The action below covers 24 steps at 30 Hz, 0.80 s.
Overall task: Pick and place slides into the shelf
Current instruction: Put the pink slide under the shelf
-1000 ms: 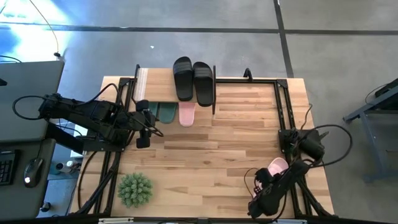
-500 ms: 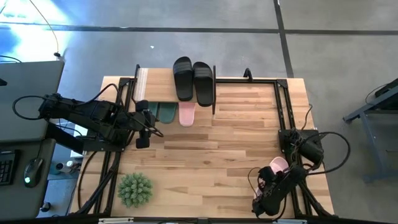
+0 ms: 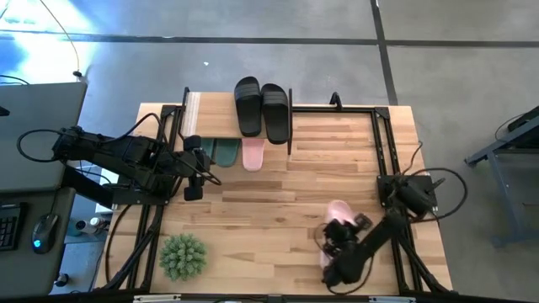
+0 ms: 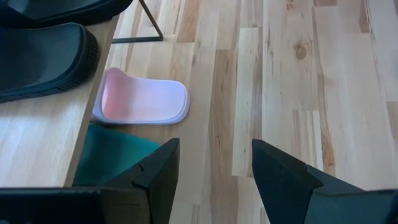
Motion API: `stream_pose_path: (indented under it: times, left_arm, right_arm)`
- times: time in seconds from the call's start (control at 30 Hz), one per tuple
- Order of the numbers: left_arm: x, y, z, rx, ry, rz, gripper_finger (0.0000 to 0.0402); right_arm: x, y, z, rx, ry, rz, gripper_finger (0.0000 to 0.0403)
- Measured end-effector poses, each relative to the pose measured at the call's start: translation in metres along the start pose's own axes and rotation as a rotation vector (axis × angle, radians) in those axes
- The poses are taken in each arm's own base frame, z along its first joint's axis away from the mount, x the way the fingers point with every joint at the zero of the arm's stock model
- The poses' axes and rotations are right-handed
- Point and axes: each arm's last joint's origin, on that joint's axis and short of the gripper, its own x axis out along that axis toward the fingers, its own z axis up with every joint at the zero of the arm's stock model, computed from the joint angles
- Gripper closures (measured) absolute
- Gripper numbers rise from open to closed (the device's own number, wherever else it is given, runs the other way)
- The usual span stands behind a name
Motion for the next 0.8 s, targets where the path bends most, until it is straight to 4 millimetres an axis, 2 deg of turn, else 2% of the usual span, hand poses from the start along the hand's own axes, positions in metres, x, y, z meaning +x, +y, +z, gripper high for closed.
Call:
stream_pose_path:
  times: [0.13, 0.27, 0.4, 0.57, 0.63, 0.7, 0.8]
  left_arm:
    - [0.0, 0.0, 0.0, 0.0, 0.0, 0.0, 0.0218]
    - [0.0, 0.0, 0.0, 0.001, 0.003, 0.0, 0.0218]
    - [0.0, 0.0, -0.001, 0.005, 0.007, 0.001, 0.0218]
    - [0.0, 0.0, -0.001, 0.006, 0.007, 0.001, 0.0218]
    - [0.0, 0.0, -0.001, 0.007, 0.007, 0.001, 0.0218]
    - [0.0, 0.0, -0.001, 0.008, 0.007, 0.001, 0.0218]
    - [0.0, 0.0, -0.002, 0.012, 0.017, 0.002, 0.0218]
  right_arm:
    - [-0.01, 0.004, 0.043, -0.075, -0.189, 0.052, 0.0401]
    - [-0.036, 0.002, 0.094, -0.102, -0.46, 0.082, 0.0402]
    - [-0.074, -0.015, 0.143, -0.118, -0.671, 0.069, 0.0402]
    - [-0.105, -0.047, 0.197, -0.099, -0.731, 0.074, 0.0402]
    - [-0.109, -0.053, 0.221, -0.083, -0.74, 0.101, 0.0402]
    - [-0.106, -0.049, 0.245, -0.125, -0.725, 0.191, 0.0402]
    - [-0.085, -0.021, 0.273, -0.245, -0.735, 0.462, 0.0403]
